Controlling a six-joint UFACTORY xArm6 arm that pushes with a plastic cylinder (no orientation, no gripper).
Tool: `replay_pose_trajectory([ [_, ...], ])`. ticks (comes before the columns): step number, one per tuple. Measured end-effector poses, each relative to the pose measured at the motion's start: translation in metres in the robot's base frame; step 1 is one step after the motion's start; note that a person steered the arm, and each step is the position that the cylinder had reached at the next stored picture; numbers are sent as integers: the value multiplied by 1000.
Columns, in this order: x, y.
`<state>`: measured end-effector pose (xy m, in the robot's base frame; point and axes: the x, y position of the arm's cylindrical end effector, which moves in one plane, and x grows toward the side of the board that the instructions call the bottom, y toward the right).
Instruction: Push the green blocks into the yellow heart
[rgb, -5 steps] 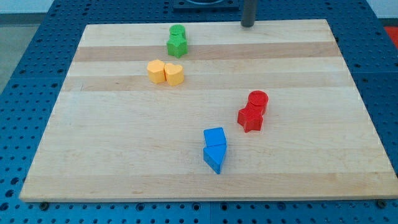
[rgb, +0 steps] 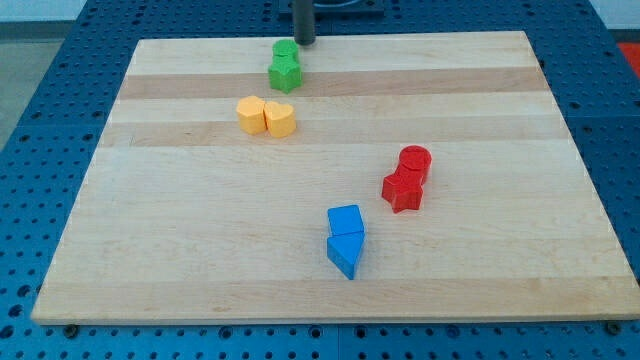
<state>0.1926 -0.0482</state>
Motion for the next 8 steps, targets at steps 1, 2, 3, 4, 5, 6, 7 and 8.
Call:
replay_pose_trajectory([
  [1, 7, -14],
  [2, 7, -17],
  [3, 7, -27],
  [4, 8, -27],
  [5, 19, -23],
  [6, 32, -23],
  [7, 34, -23],
  [8, 34, -23],
])
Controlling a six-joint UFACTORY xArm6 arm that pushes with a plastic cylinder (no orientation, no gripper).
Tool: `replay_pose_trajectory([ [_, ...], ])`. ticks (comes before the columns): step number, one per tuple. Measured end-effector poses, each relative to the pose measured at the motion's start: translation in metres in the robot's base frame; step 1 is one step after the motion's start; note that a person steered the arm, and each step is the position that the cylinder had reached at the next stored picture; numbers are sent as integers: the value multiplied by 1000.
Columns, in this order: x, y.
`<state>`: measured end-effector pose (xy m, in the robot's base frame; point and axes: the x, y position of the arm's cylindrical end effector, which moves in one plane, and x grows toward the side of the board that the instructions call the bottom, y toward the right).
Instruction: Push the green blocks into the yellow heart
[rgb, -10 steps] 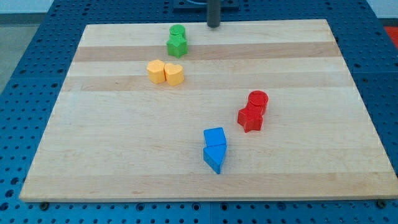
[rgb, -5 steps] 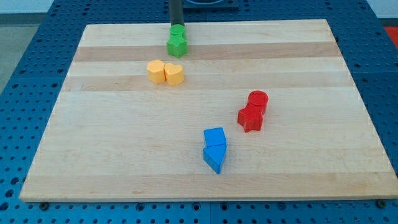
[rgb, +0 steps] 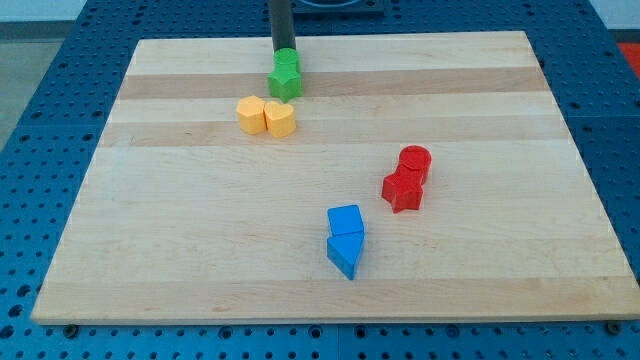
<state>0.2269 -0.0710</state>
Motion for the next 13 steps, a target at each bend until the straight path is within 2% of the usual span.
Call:
replay_pose_trajectory([
  [6, 25, -8],
  [13, 87, 6],
])
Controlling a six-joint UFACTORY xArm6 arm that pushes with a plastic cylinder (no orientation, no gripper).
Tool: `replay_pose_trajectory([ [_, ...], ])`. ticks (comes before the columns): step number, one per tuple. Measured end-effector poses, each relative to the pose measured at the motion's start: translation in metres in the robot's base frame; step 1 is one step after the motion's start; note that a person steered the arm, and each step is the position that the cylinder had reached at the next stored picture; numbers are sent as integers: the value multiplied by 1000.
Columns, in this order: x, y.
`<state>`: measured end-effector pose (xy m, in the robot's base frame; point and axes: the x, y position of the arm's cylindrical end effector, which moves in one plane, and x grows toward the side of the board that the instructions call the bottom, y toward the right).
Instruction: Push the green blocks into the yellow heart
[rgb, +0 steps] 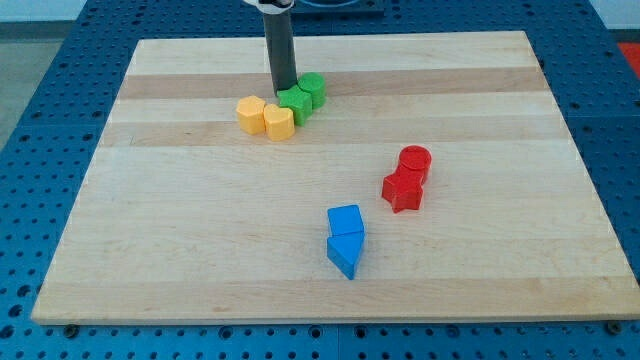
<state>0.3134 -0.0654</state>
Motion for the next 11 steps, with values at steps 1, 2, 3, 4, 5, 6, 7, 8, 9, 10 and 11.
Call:
replay_pose_trajectory([
  [1, 2, 0],
  [2, 8, 13],
  [3, 10, 17],
  [4, 10, 13],
  [5, 6, -7],
  [6, -19, -19],
  [7, -63, 5],
  [8, -70, 57],
  [9, -47, 71],
  [10, -27, 71],
  [11, -21, 71],
])
